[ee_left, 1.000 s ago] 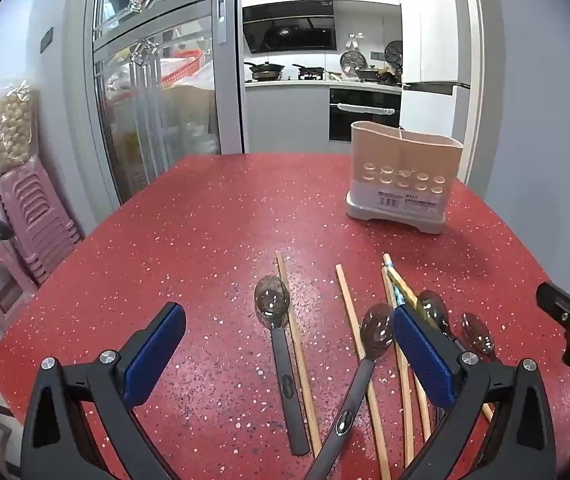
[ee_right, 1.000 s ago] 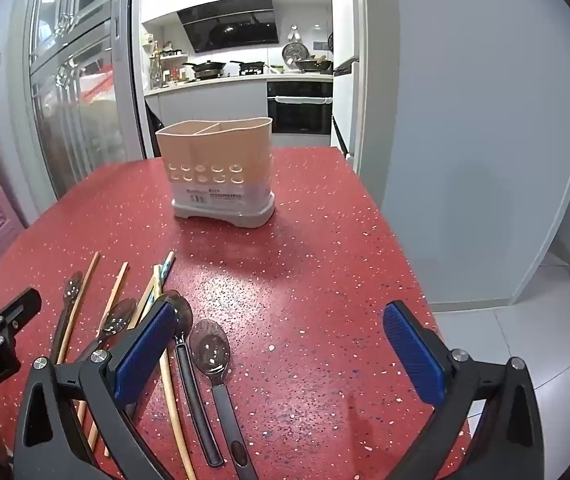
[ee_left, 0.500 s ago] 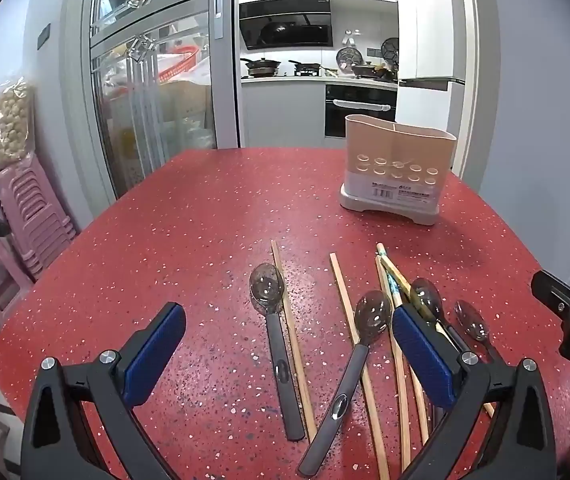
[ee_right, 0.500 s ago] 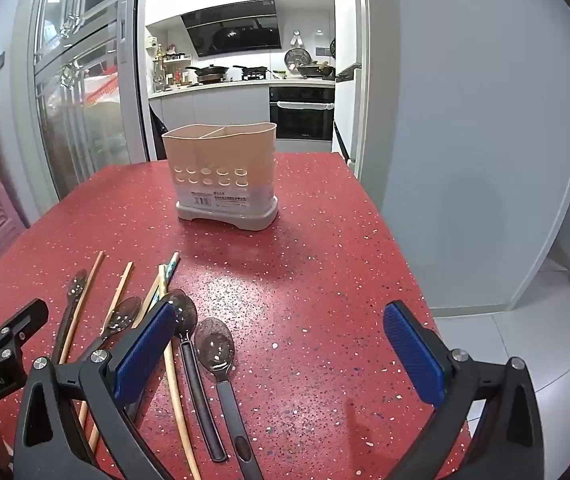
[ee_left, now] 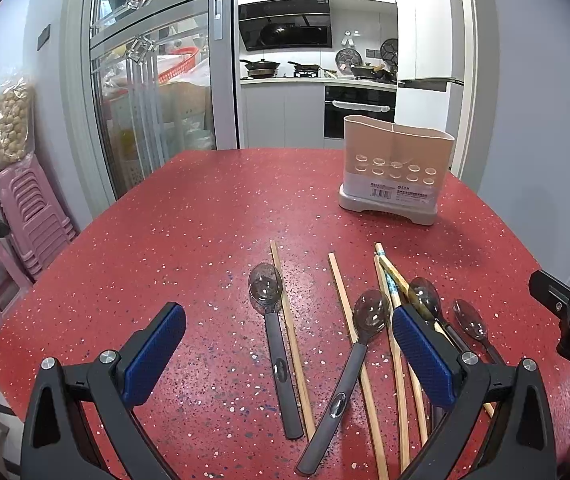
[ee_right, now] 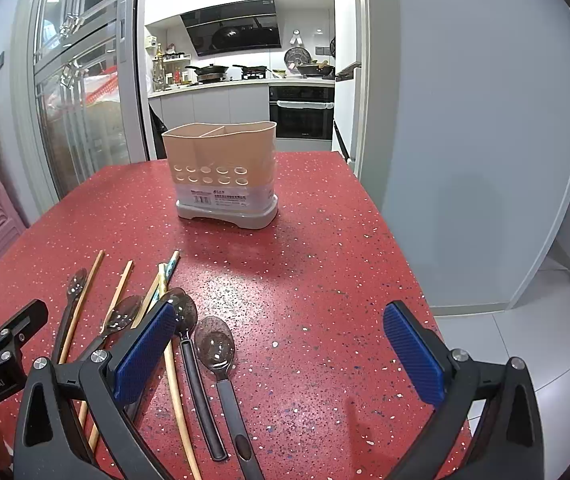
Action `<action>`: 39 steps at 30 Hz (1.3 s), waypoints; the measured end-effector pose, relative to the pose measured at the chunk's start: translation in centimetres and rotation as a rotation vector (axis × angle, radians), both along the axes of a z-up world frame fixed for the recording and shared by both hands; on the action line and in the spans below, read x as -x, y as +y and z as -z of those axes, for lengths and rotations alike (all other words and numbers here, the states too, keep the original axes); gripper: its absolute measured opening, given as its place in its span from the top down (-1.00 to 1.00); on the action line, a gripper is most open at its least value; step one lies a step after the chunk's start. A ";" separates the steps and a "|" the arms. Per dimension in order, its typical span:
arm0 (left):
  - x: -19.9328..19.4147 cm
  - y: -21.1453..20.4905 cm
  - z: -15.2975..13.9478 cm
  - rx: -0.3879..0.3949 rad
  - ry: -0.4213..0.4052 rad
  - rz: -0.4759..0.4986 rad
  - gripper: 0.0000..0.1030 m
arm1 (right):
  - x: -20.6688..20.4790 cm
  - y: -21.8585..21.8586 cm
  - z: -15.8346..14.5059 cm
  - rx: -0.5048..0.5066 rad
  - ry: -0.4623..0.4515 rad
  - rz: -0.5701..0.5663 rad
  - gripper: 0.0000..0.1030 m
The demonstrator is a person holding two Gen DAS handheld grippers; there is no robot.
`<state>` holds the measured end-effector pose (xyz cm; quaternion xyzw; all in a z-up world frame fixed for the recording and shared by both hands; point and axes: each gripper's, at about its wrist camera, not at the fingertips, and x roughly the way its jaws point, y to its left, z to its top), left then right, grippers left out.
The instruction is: Organize utensils
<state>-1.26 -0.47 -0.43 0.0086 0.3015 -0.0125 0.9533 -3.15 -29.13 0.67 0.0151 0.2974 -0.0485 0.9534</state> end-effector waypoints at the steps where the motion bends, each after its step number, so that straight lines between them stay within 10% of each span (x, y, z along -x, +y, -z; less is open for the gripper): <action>1: 0.0 0.0 0.0 -0.001 -0.001 -0.001 -1.00 | 0.0 0.0 0.0 0.000 0.001 0.000 -1.00; 39: 0.2 0.3 -0.2 0.004 -0.007 -0.003 -1.00 | 0.1 0.6 0.0 0.006 -0.004 -0.008 -1.00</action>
